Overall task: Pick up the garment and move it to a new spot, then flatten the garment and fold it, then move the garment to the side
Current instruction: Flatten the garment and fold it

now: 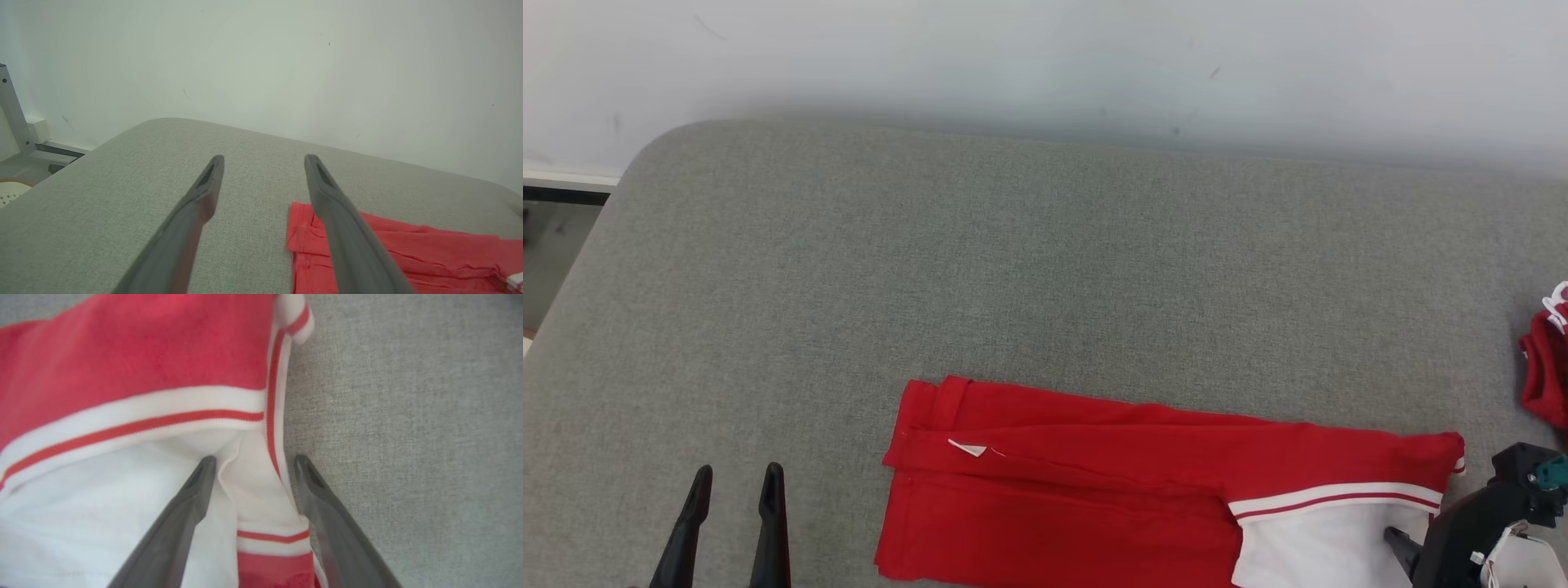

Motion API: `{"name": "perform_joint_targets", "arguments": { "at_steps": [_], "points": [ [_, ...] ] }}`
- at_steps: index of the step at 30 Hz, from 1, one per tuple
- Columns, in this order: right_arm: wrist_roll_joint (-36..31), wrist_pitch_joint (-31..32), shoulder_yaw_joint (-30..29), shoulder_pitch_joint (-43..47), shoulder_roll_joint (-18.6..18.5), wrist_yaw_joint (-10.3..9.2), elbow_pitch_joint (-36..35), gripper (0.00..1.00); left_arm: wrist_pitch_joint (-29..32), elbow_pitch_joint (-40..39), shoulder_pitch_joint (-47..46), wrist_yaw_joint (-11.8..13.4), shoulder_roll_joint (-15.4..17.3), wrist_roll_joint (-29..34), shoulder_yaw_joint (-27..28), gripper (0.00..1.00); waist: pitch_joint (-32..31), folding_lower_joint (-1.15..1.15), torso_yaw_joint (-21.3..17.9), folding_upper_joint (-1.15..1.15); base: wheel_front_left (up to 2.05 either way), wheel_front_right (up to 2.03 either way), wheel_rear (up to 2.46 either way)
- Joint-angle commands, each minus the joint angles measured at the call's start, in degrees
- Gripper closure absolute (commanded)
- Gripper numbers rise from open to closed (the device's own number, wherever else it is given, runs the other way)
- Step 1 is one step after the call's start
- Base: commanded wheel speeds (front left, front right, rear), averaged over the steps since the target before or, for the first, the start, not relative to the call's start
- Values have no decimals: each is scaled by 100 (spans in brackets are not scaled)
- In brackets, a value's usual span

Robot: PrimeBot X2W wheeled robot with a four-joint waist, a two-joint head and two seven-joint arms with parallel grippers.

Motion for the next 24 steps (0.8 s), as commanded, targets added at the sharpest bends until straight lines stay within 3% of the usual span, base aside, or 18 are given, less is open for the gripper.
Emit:
{"name": "perform_joint_targets", "arguments": {
  "at_steps": [1, 4, 5, 6, 7, 16, 24],
  "points": [
    [-36, 1, 82, -58, 53, 5, 147, 0, -16, 23, -96, -5, 22, 2, -13, 0, 16, 0, -14, 0, 0, 0, 0],
    [77, -62, 290, -125, 67, 6, 241, 2, -16, 40, -120, -5, 14, 7, -31, 0, 32, 0, -37, 0, 0, 0, 0],
    [108, -82, 348, -159, 71, 13, 268, 50, -16, 49, -123, -5, 12, 7, -38, 0, 32, 0, -45, 0, 0, 0, 0],
    [134, -111, 385, -180, 74, 13, 289, 79, -16, 60, -121, -5, 13, 8, -41, 0, 33, 0, -50, 0, 0, 0, 0],
    [146, -131, 421, -190, 78, 13, 302, 100, -17, 88, -103, -5, 29, 21, -57, 0, 30, 0, -56, 0, 0, 0, 0],
    [-94, -454, -47, -152, 27, 4, -29, 100, -17, 175, -53, -5, 77, 61, -14, 0, -34, 0, -117, 0, 0, 0, 0],
    [-218, -396, -637, 106, 32, 5, -842, 100, -17, 163, 45, -5, 86, 45, 35, 0, -216, 0, -266, 0, 0, 0, 0]
  ]
}}
